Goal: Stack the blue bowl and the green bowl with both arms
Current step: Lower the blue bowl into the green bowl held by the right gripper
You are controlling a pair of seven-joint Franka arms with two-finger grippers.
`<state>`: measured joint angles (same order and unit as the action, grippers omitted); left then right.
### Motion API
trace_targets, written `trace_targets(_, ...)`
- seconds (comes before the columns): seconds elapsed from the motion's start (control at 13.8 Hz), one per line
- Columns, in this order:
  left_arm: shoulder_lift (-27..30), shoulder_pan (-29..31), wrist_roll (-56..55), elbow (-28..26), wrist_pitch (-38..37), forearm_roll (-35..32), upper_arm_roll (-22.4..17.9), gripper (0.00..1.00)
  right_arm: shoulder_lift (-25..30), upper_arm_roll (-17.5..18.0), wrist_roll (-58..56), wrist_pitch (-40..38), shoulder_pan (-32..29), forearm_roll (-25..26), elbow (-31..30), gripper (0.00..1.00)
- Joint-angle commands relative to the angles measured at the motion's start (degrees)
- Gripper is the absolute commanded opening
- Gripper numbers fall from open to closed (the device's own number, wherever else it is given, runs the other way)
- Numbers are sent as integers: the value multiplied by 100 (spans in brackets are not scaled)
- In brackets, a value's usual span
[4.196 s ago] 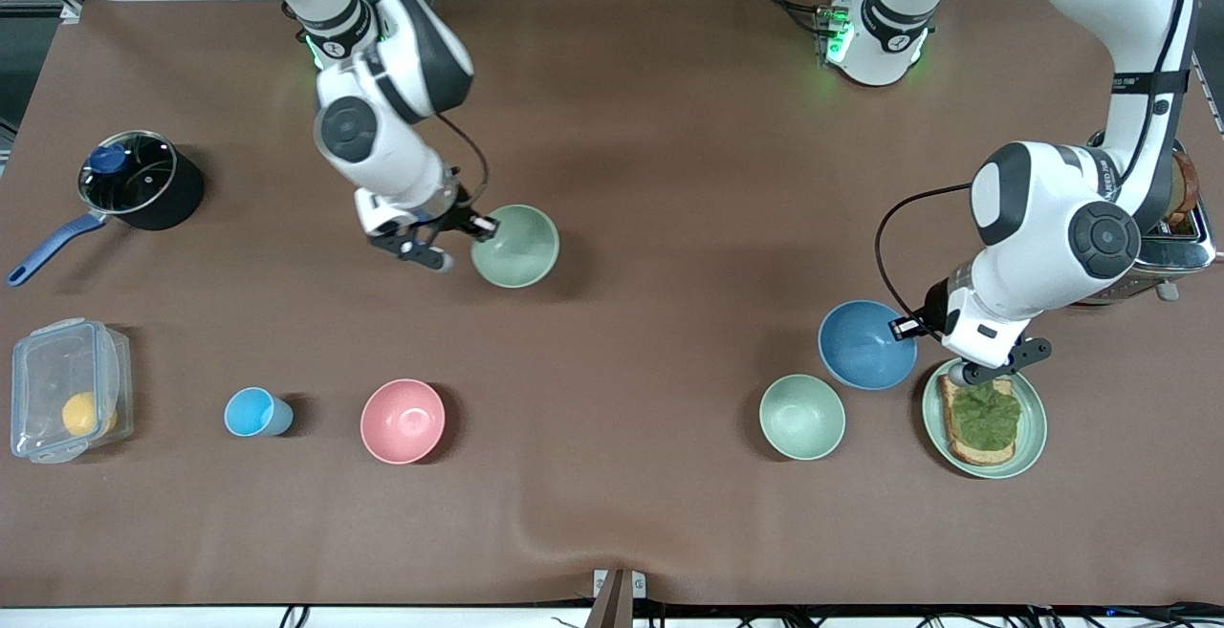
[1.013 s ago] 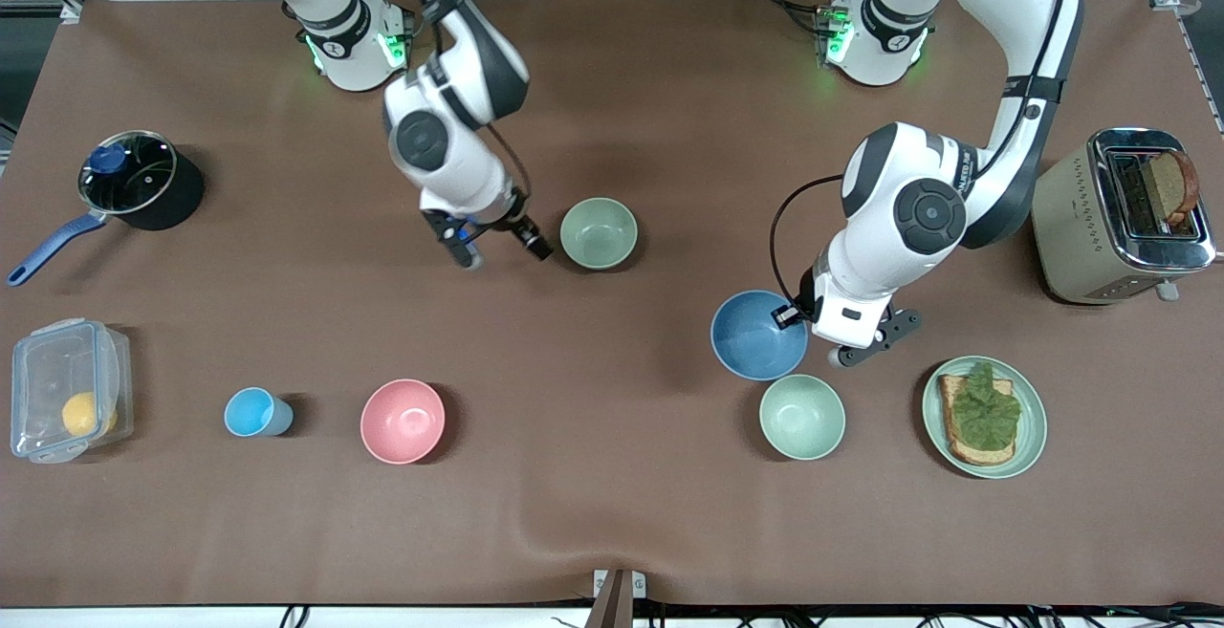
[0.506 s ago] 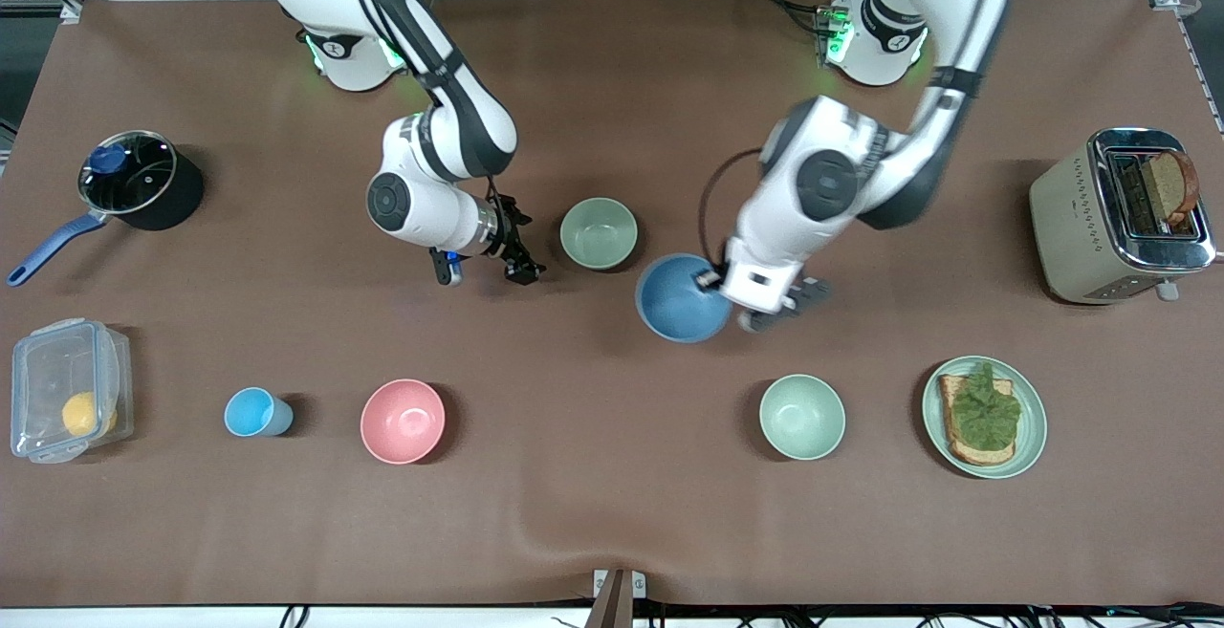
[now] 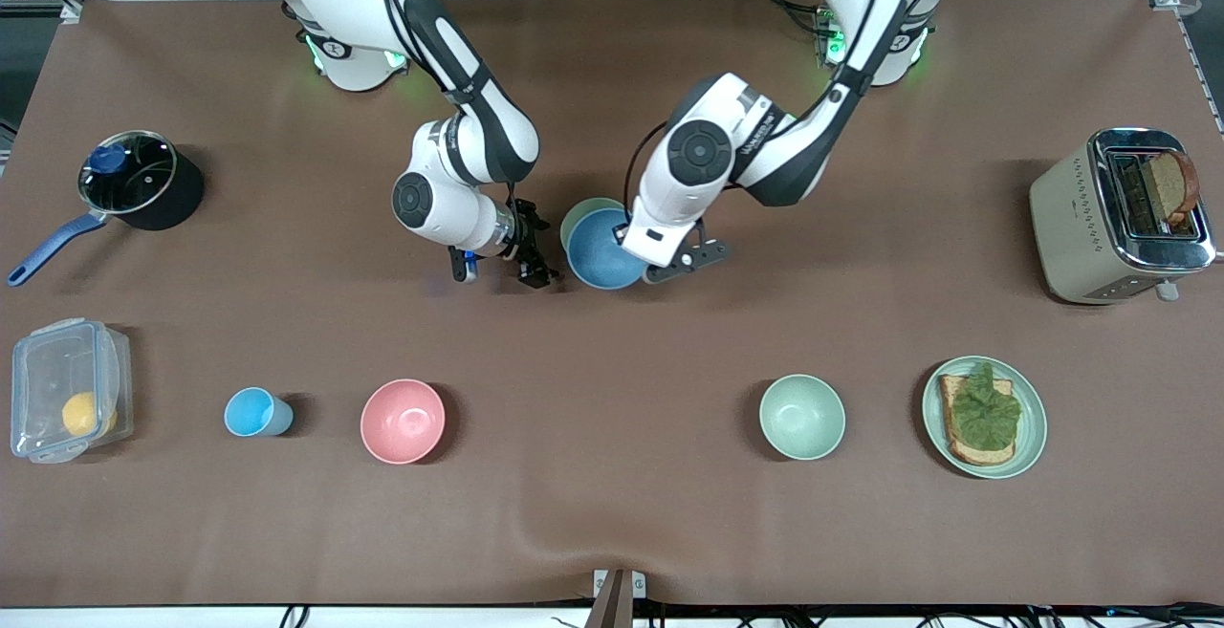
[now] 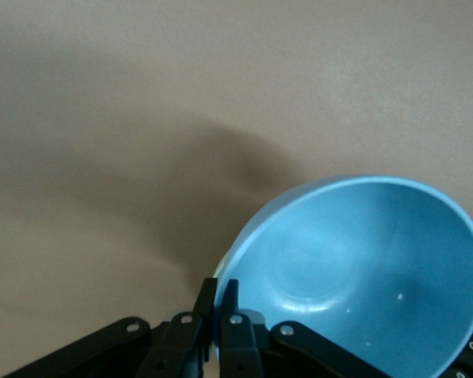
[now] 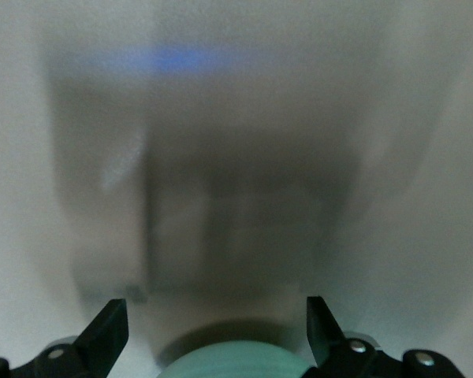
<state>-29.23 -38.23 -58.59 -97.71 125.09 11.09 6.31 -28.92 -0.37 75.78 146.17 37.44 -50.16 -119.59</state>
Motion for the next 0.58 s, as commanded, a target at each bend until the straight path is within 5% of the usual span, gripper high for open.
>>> trace_targets(0.0, -170, -79, -117, 209, -46, 139, -43, 0, 0, 11, 16, 44, -9, -284, 23, 100)
trace_targets(0.51, -390, -387, -284, 209, -37, 139, -51, 0, -35, 11, 16, 140, 0, -293, 23, 100)
